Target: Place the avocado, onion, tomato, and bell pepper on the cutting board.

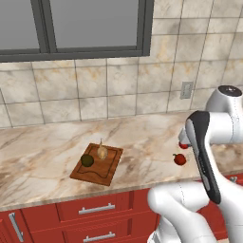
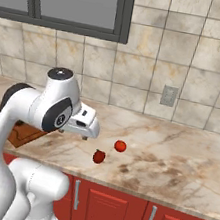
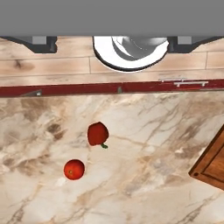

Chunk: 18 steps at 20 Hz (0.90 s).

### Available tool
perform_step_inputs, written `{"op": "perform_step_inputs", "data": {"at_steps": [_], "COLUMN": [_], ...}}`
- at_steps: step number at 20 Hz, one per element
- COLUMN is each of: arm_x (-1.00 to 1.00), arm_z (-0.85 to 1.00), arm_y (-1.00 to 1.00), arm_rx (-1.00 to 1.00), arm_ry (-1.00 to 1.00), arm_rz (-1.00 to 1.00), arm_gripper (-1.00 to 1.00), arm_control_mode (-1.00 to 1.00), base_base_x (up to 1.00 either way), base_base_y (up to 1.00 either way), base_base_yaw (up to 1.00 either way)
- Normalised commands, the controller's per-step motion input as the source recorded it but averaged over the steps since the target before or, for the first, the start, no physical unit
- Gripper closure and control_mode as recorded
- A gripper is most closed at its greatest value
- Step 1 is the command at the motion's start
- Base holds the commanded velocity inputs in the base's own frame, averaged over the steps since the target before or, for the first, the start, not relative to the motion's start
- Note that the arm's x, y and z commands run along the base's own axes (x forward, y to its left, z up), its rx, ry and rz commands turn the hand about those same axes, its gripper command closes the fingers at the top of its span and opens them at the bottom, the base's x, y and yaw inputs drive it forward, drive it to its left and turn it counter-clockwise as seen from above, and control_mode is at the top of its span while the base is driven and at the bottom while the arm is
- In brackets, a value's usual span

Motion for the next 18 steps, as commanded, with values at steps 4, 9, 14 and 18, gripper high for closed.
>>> {"op": "perform_step_inputs", "data": {"at_steps": [4, 9, 14, 18], "arm_x": [0.25, 0.46, 0.48, 0.32], "arm_z": [-0.2, -0.29, -0.3, -0.3], "arm_y": [-0.09, 0.0, 0.0, -0.14], "arm_rx": [0.0, 0.0, 0.0, 0.0], "arm_ry": [0.03, 0.0, 0.02, 0.01], "arm_rz": [0.0, 0.02, 0.01, 0.0], "arm_gripper": [-1.0, -1.0, -1.0, -1.0], "arm_control_mode": [-1.0, -1.0, -1.0, -1.0], "base_base_x": [0.0, 0.0, 0.0, 0.0], "base_base_y": [0.0, 0.0, 0.0, 0.0], "base_base_yaw": [0.0, 0.0, 0.0, 0.0]}}
